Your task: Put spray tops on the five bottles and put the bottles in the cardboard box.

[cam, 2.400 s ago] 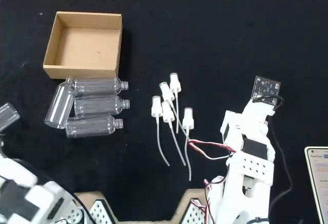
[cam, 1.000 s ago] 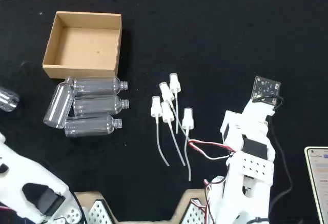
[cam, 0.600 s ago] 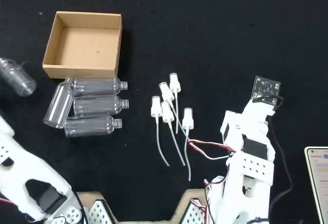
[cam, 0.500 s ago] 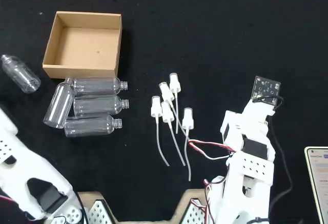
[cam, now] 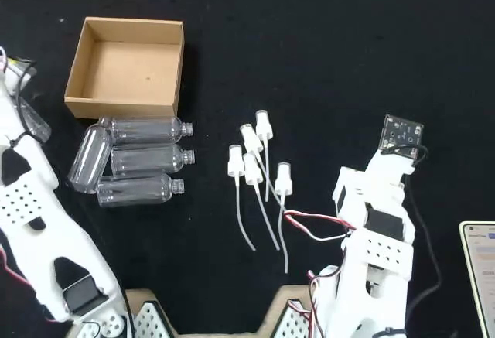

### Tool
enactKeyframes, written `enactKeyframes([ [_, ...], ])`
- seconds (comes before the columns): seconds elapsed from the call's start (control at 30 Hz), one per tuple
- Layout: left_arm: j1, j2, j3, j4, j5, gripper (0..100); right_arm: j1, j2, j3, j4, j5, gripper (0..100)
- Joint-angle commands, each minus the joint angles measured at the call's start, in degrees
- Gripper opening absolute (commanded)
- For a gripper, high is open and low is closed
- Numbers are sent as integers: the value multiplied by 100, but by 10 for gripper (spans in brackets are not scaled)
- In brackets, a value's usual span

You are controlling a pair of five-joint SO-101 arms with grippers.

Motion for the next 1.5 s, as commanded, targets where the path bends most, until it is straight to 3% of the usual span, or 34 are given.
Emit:
enactKeyframes([
  [0.0,-163,35,-391,0,123,311,-53,-127,-40,-220,62,60],
  [0.37,-312,123,-857,527,-431,310,-53,-127,-40,-220,62,60],
  [0.63,-330,1055,-646,-211,-369,310,-53,-127,-40,-220,62,60],
  [0.8,-338,1134,-655,-220,-404,309,-53,-127,-40,-220,62,60],
  [0.87,-338,1134,-655,-211,-413,274,-53,-127,-40,-220,62,60],
  [1.0,-338,1134,-655,-176,-422,83,-53,-127,-40,-220,62,60],
  [1.13,-321,1125,-796,422,-1090,97,-53,-127,-40,-220,62,60],
  [1.37,-374,1196,-2387,2462,-2382,105,-53,-127,-40,-220,62,60],
  [1.47,-541,1152,-2431,2505,-2725,106,-53,-127,-40,-220,62,60],
])
